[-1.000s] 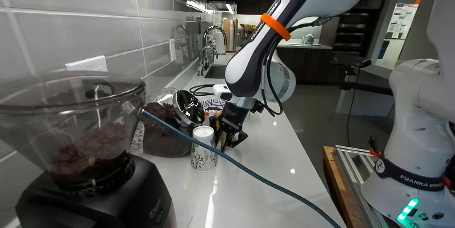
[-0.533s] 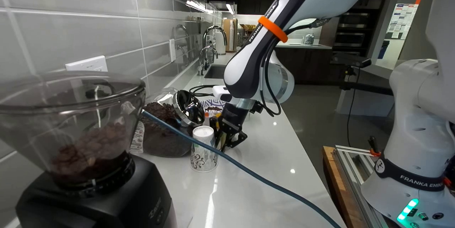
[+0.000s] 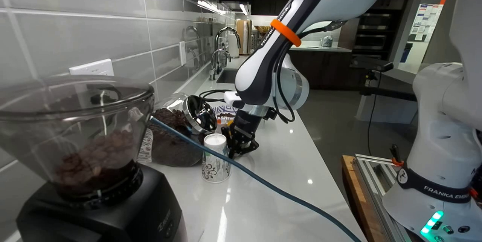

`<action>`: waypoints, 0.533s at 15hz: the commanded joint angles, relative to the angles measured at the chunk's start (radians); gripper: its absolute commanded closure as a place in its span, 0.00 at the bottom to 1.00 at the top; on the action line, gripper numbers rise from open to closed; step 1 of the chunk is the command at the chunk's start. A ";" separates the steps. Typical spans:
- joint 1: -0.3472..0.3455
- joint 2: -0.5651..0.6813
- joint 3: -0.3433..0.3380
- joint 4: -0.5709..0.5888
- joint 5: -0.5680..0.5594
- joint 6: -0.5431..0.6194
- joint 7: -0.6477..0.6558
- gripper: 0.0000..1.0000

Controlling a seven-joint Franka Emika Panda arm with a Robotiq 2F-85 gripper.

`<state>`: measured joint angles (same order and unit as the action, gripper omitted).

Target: Move the pear backwards

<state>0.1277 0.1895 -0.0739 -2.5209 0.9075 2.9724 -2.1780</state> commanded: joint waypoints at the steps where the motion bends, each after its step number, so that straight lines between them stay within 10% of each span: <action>1: -0.015 -0.034 0.014 -0.014 0.042 -0.014 -0.033 0.99; 8: -0.068 -0.255 -0.016 -0.122 0.173 -0.157 -0.081 0.99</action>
<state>0.0860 0.0757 -0.0787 -2.5655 1.0126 2.8916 -2.2054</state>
